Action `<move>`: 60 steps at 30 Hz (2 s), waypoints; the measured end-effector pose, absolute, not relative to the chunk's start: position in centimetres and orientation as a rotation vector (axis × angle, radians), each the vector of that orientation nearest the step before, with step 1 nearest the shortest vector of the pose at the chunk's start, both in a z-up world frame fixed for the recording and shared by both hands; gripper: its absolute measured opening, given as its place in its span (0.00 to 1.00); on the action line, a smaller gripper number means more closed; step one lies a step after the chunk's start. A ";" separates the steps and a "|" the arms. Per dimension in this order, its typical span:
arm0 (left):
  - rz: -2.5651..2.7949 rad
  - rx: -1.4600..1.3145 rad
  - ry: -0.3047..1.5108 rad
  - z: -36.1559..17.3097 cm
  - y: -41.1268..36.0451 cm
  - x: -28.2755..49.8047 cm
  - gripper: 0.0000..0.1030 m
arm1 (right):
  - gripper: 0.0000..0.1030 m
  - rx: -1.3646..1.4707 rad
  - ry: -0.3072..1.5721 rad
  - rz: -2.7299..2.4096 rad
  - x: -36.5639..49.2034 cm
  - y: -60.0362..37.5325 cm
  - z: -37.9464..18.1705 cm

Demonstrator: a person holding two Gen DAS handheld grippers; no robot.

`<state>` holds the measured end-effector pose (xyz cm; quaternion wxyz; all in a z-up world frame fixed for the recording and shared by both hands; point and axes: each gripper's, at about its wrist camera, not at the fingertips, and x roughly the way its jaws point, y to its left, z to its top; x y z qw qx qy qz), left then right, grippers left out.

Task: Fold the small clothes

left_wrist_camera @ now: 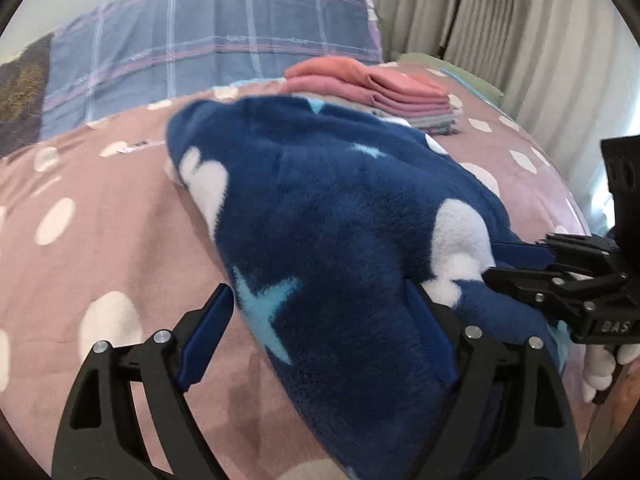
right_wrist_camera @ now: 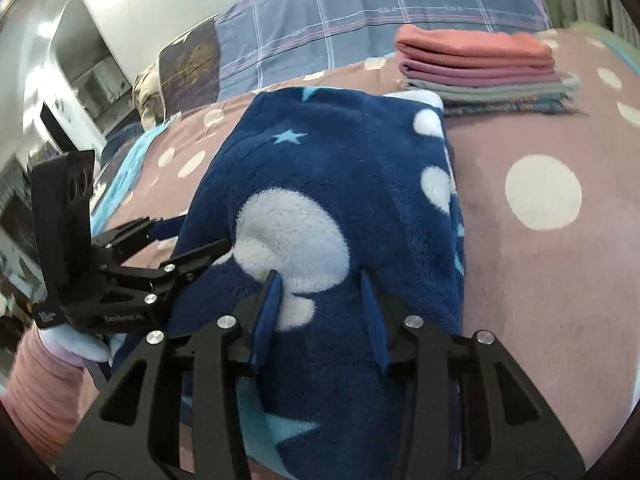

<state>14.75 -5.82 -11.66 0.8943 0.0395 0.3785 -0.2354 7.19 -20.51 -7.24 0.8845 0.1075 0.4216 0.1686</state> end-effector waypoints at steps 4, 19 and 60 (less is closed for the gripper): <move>-0.515 -0.003 0.705 -7.8 -4.4 11.5 0.67 | 0.39 0.305 0.846 0.358 5.5 -21.7 -5.3; -0.560 0.384 0.630 -11.3 -10.5 5.9 0.43 | 0.49 0.537 0.868 0.331 0.8 -24.8 -7.7; -0.585 0.258 0.635 -12.0 -10.3 5.8 0.53 | 0.98 1.186 0.846 0.027 3.8 -24.0 -14.6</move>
